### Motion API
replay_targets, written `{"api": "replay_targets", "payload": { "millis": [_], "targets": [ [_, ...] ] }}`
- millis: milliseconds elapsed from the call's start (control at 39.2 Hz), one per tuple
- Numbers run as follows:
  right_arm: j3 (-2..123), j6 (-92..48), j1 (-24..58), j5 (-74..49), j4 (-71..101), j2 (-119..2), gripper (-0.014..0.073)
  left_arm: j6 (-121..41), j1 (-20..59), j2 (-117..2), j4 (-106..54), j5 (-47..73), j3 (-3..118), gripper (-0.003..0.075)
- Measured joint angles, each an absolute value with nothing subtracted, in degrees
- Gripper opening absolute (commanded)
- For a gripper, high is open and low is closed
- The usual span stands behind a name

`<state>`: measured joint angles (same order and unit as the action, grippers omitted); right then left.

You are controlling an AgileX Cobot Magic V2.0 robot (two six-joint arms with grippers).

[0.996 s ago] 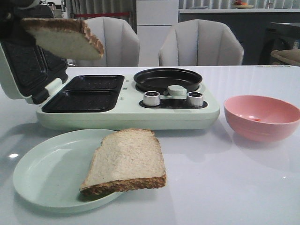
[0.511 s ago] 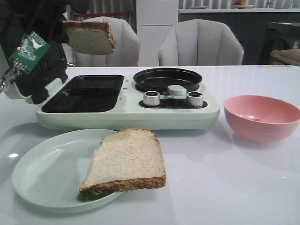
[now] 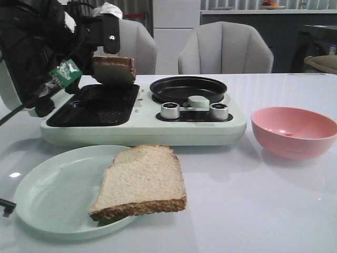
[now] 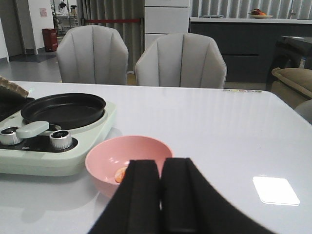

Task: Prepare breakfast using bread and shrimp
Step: 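Lift the bread slice and carry it over the sandwich maker plate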

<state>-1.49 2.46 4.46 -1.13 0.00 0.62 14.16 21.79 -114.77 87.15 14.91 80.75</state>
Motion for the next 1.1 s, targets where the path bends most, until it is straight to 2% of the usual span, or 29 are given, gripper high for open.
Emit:
{"api": "replay_targets", "payload": {
  "millis": [357, 434, 536, 664, 740, 945, 1098],
  "targets": [
    [-1.49, 2.46, 4.46, -1.13, 0.0, 0.62, 0.0153, 14.16, 21.69, -118.55, 84.43, 16.14, 80.76, 0.0127],
    [-1.49, 2.46, 4.46, -1.13, 0.0, 0.62, 0.0153, 14.16, 21.69, -118.64, 83.39, 16.14, 80.76, 0.015],
    [-1.49, 2.46, 4.46, -1.13, 0.0, 0.62, 0.0153, 14.16, 21.69, -118.64, 82.47, 16.27, 80.41, 0.0247],
    [-1.49, 2.46, 4.46, -1.13, 0.0, 0.62, 0.0153, 14.16, 21.69, -118.64, 82.08, 16.62, 79.94, 0.0445],
    [-1.49, 2.46, 4.46, -1.13, 0.0, 0.62, 0.0153, 14.16, 21.69, -118.64, 81.44, 16.78, 79.83, 0.0509],
    [-1.49, 2.46, 4.46, -1.13, 0.0, 0.62, 0.0153, 14.16, 21.93, -118.02, 80.48, 18.37, 80.08, 0.0512],
    [-1.49, 2.46, 4.46, -1.13, 0.0, 0.62, 0.0153, 14.16, 23.36, -115.82, 73.89, 19.96, 79.47, 0.0512]
  ]
}}
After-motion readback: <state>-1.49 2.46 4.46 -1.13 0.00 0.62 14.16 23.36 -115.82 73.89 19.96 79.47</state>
